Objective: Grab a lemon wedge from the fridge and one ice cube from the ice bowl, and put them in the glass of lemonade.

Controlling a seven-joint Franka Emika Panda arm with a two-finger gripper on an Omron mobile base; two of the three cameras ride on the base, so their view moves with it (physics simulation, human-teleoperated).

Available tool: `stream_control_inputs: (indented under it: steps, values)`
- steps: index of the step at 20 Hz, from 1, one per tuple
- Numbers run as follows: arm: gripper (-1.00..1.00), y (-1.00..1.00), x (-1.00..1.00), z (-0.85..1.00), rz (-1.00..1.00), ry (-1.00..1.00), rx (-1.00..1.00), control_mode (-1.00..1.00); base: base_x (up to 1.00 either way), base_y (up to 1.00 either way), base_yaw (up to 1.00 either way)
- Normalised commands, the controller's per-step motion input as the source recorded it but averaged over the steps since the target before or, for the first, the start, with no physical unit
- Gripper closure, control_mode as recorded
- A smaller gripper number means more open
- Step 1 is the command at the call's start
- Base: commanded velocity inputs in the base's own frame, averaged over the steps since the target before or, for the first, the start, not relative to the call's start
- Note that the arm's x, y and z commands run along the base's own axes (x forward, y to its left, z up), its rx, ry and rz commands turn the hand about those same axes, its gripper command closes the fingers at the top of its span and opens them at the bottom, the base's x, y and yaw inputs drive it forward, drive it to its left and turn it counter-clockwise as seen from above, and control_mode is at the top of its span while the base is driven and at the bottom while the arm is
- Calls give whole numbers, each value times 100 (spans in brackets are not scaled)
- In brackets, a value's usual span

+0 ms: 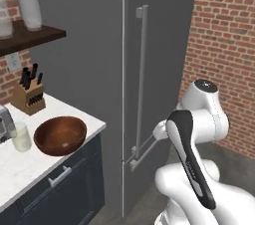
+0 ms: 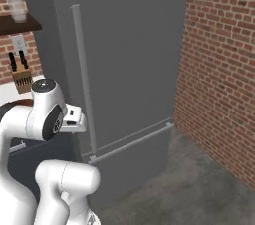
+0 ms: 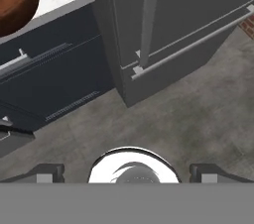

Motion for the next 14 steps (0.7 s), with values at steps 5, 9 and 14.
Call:
stream_control_inputs:
  steps: [5, 9, 14]
  values:
    - [-100, 0, 0, 0, 0, 0, 0, 100, -3, 2, -1]
    - [-100, 0, 0, 0, 0, 0, 0, 100, -2, 9, 2]
    - [-100, 0, 0, 0, 0, 0, 0, 100, -29, 7, 5]
